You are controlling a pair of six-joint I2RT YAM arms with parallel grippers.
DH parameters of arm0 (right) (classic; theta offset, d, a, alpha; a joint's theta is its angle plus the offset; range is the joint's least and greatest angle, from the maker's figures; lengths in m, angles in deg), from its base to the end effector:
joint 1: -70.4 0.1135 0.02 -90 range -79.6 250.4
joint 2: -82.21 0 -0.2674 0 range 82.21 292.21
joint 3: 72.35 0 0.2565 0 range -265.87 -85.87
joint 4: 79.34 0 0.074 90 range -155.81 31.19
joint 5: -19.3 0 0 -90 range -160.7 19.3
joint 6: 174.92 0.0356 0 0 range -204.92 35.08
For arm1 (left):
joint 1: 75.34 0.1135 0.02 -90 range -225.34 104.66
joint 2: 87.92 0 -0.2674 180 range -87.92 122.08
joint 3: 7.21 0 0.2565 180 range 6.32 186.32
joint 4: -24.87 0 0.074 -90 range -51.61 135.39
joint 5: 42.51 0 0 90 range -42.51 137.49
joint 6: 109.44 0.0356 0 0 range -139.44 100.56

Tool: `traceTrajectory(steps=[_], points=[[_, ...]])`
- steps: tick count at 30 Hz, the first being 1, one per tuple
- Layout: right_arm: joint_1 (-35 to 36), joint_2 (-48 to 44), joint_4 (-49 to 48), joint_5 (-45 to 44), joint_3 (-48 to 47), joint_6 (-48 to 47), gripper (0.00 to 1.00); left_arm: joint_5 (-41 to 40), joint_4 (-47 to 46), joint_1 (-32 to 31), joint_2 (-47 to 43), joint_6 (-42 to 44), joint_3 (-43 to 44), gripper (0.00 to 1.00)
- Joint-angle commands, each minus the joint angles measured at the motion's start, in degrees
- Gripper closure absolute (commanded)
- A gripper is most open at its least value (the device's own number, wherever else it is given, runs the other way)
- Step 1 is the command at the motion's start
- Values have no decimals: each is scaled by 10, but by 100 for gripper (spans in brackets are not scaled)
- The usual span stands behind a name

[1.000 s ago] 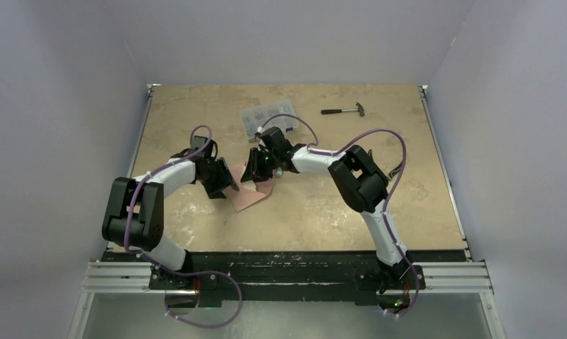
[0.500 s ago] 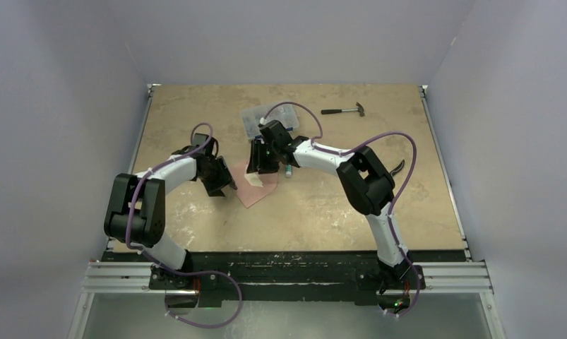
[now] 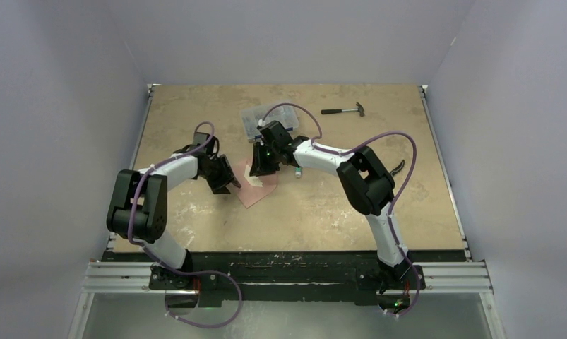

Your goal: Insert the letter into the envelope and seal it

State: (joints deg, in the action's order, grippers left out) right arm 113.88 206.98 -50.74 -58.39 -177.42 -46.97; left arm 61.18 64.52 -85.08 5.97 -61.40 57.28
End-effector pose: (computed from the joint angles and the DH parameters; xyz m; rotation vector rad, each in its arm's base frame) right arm 0.3477 0.3402 0.1655 -0.2315 2.5851 0.8562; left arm 0.2947 -0.0591 0.1530 -0.7345 2.7722 -0.5409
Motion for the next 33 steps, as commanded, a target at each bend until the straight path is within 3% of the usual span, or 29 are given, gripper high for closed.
traceTrajectory(steps=[1, 13, 16, 33], points=[[1, 5, -22, 44, 1, 5, 71, 3, -28, 2, 31, 0, -3, 58], [-1, -29, 3, -51, -25, 2, 65, -41, -5, 2, 26, 5, 3, 58], [-1, 2, 37, -46, -49, -9, 64, -39, -7, 2, 26, 5, 2, 58], [1, 49, 21, -5, -41, -6, 62, -17, -20, 2, 31, 0, -5, 58]])
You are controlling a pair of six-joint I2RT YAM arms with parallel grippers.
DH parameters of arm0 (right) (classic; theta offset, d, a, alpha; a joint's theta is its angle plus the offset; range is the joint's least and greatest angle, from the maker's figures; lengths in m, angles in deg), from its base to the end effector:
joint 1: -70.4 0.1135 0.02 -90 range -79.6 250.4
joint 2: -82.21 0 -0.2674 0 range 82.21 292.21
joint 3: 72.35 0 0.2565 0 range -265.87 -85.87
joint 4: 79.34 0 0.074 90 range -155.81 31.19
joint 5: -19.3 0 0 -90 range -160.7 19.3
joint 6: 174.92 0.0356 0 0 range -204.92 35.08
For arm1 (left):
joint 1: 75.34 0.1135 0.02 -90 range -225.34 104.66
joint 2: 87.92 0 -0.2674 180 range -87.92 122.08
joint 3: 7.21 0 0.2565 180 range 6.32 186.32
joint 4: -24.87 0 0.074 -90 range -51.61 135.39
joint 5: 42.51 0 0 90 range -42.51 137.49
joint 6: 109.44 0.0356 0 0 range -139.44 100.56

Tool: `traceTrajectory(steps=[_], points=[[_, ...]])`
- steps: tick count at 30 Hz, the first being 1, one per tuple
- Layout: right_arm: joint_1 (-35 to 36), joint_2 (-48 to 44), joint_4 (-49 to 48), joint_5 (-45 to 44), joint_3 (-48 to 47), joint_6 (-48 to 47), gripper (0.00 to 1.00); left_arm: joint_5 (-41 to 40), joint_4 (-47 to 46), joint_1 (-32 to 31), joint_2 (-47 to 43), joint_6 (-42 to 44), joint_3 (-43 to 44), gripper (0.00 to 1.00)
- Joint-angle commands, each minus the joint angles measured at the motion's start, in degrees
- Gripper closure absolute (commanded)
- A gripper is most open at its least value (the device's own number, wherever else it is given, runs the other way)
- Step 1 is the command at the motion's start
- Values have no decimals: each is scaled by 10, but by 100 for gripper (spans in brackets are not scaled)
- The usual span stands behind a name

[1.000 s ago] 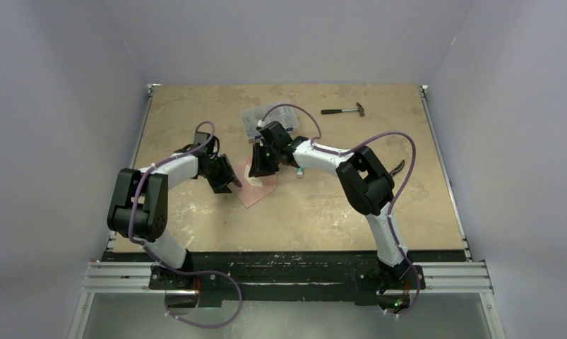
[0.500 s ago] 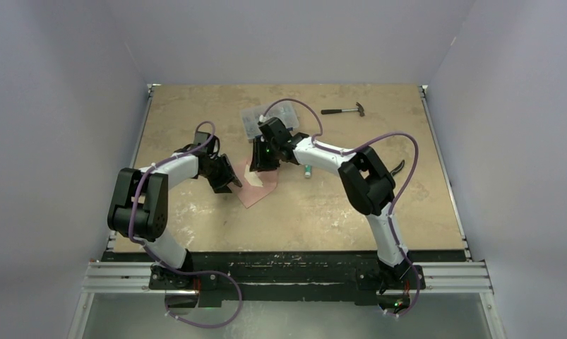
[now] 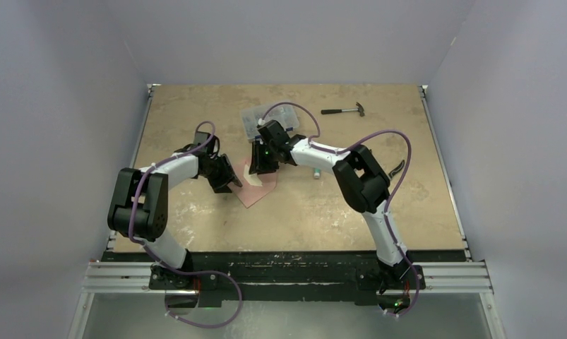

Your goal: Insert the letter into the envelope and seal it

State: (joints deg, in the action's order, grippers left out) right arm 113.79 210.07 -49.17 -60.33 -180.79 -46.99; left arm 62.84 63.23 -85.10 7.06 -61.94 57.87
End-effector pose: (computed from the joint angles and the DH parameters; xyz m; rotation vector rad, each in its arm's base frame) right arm 0.3565 0.3459 0.1563 -0.2109 2.5976 0.8039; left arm 0.2997 -0.0611 0.1514 -0.7351 2.7653 -0.5880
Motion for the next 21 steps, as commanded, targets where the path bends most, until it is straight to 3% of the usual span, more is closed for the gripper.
traceTrajectory(steps=[1, 8, 21], points=[[2, 18, 0, 27, -3, -5, 63, -31, -9, 2, 21, 4, -12, 58], [6, 7, -28, 75, 27, 5, 67, -20, -28, 3, 25, -6, -10, 60], [6, 12, -13, 80, -1, 0, 66, -6, -45, 3, 17, 3, -12, 60]])
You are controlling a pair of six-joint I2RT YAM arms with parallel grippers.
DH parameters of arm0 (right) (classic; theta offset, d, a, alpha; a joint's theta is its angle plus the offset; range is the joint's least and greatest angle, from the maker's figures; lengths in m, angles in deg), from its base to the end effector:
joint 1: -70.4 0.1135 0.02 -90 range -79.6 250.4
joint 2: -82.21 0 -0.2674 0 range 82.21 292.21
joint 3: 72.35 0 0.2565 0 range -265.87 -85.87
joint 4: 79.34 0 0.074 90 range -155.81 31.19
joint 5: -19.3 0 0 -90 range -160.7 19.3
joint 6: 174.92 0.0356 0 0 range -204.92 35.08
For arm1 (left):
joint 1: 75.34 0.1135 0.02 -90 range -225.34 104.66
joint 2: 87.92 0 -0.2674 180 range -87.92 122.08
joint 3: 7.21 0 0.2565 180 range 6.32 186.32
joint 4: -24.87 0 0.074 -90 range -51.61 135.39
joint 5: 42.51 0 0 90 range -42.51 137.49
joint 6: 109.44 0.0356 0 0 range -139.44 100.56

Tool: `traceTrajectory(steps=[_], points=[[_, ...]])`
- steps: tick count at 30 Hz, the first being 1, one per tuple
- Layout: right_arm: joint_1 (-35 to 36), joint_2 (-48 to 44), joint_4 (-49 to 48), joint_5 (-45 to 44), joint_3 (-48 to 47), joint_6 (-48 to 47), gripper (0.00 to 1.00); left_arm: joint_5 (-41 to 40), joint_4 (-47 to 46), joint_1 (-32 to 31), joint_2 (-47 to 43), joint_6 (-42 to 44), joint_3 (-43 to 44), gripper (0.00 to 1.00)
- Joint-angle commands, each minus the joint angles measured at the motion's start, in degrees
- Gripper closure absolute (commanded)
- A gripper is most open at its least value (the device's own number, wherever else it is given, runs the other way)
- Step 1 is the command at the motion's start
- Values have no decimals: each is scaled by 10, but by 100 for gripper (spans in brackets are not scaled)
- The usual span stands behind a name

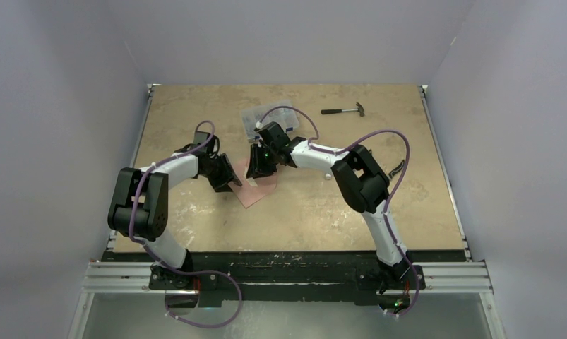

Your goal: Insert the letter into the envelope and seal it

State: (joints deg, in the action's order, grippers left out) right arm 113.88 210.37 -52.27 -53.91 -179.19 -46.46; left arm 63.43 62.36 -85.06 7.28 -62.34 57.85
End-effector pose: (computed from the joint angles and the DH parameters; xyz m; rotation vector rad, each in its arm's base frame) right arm 0.3528 0.3487 0.1497 -0.2614 2.6102 0.9444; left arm 0.3012 -0.0615 0.1509 -0.7387 2.7560 -0.6079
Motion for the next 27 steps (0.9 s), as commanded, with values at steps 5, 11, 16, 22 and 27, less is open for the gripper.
traceTrajectory(steps=[5, 11, 16, 22, 27], points=[[5, 21, -6, 15, -2, 0, 66, -2, -49, 2, 16, 15, -10, 60], [5, 16, 3, 27, -7, 5, 66, -2, -52, 2, 18, 20, -10, 61], [1, -5, 35, -1, -26, 7, 65, -12, -33, 2, 13, 23, 1, 61], [-50, -147, 63, -82, 14, 2, 45, -79, 36, 2, -28, 50, 38, 56], [-127, -267, 101, -172, 99, -14, 27, -103, 65, 2, -65, 65, 65, 49]])
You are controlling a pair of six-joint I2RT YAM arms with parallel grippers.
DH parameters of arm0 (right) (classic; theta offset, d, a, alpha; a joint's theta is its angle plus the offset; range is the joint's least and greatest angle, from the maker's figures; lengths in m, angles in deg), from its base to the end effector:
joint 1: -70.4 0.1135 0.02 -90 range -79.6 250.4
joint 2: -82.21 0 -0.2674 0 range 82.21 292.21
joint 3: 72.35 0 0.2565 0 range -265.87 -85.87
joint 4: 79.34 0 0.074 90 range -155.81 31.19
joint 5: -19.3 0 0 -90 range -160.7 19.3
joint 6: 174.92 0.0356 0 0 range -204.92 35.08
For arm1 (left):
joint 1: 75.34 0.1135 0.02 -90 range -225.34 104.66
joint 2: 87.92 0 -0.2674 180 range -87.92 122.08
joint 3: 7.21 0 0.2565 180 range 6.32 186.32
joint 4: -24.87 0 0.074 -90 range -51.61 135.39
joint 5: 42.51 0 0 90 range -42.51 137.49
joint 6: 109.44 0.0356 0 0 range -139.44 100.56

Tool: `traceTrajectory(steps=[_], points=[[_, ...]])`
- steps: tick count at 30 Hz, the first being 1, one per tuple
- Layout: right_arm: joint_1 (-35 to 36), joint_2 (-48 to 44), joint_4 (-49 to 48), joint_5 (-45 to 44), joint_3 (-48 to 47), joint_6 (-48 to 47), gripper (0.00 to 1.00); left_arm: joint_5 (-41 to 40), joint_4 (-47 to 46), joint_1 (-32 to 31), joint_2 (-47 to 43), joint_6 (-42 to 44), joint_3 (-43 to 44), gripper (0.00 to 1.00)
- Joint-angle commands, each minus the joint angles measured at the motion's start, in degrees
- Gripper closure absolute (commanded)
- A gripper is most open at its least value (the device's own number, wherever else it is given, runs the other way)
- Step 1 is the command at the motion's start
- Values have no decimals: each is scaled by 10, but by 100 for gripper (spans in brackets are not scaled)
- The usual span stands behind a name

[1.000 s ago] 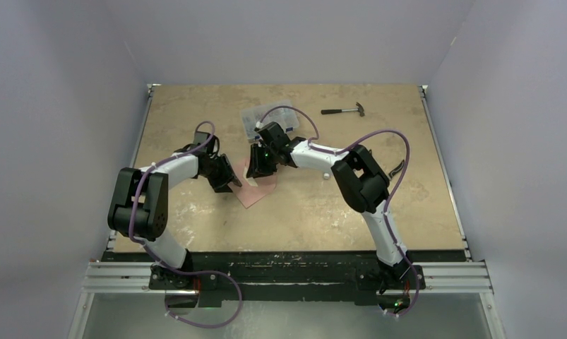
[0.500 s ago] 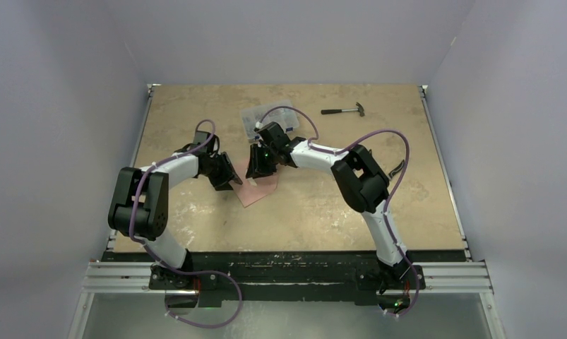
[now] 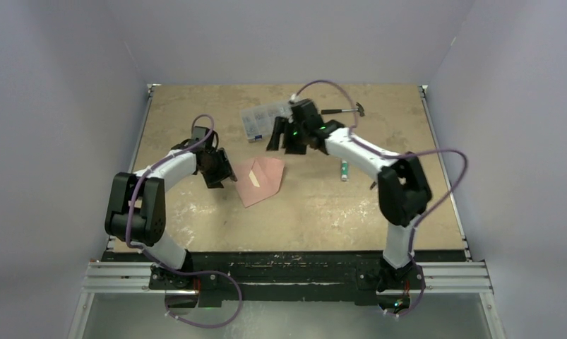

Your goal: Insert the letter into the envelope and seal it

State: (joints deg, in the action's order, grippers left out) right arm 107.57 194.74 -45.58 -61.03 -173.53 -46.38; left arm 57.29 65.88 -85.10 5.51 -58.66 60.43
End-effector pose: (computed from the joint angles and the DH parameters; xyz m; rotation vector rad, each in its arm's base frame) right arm 0.3557 0.2772 0.2327 -0.0576 2.5050 0.8020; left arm 0.3044 -0.0585 0.1686 -0.6661 2.7280 -0.4580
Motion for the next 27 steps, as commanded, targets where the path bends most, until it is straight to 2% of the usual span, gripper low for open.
traceTrajectory(steps=[1, 7, 11, 19, 22, 27], points=[[-81, -130, 50, -126, 58, -18, 25, -45, 32, 3, -52, 31, 44, 49], [-189, -200, 127, -261, 156, -21, 19, -55, 17, 3, -70, 45, 81, 47], [-227, -202, 125, -256, 203, -33, 19, -51, 2, 3, -61, 42, 110, 45], [-259, -135, 97, -233, 228, -45, 17, -32, -1, 3, -16, 42, 157, 43], [-264, -115, 81, -218, 226, -54, 20, -31, -1, 3, -12, 44, 165, 43], [-271, -86, 64, -207, 218, -62, 31, -29, -2, 3, -10, 48, 172, 43]])
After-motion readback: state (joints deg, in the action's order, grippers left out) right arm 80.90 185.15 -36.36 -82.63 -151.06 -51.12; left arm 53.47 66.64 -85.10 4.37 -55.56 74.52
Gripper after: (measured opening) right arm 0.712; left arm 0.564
